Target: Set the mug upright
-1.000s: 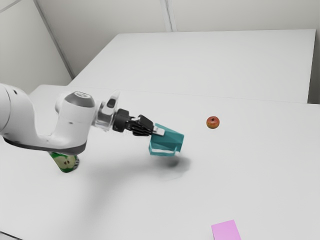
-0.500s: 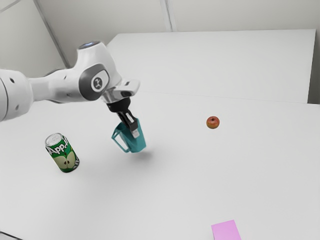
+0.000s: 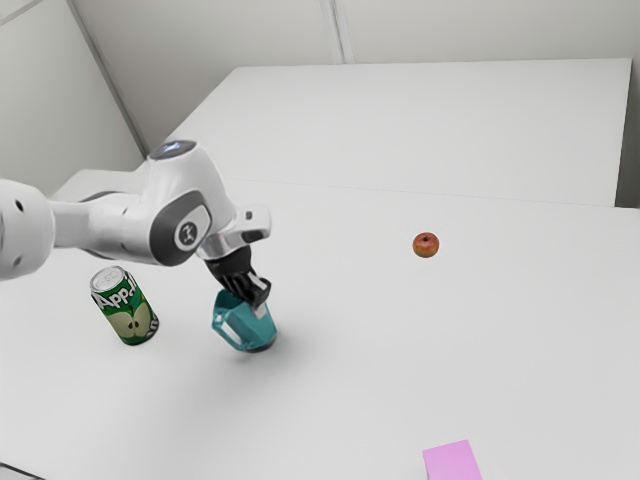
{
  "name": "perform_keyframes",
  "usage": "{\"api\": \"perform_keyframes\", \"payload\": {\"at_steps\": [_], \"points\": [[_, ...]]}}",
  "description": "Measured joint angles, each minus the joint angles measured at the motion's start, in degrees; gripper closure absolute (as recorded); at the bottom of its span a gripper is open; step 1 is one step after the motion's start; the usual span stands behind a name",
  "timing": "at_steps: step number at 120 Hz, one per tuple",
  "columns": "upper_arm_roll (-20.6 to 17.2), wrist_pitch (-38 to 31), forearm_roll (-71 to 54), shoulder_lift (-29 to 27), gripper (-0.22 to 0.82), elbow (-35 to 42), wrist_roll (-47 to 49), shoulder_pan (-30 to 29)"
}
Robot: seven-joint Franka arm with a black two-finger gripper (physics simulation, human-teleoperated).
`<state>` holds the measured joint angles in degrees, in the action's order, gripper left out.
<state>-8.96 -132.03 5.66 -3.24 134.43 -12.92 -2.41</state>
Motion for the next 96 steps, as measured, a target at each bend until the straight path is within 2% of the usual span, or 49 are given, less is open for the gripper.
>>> {"api": "perform_keyframes", "payload": {"at_steps": [5,26,43,69,84,96], "points": [[0.0,-0.5,0.0,0.1,0.78,0.2,1.1,0.2],[-0.3,-1.5,0.7,0.1,0.39,0.3,4.4,0.4],[-0.4,-1.8,0.9,0.1,0.2,0.2,6.4,0.3],[-0.2,-1.5,0.8,-1.2,0.07,-1.0,8.5,0.2],[-0.3,5.6,0.8,-2.2,0.04,-11.5,9.5,-0.2],[-1.5,15.8,0.6,-2.1,0.02,-24.6,10.4,-0.2]]}}
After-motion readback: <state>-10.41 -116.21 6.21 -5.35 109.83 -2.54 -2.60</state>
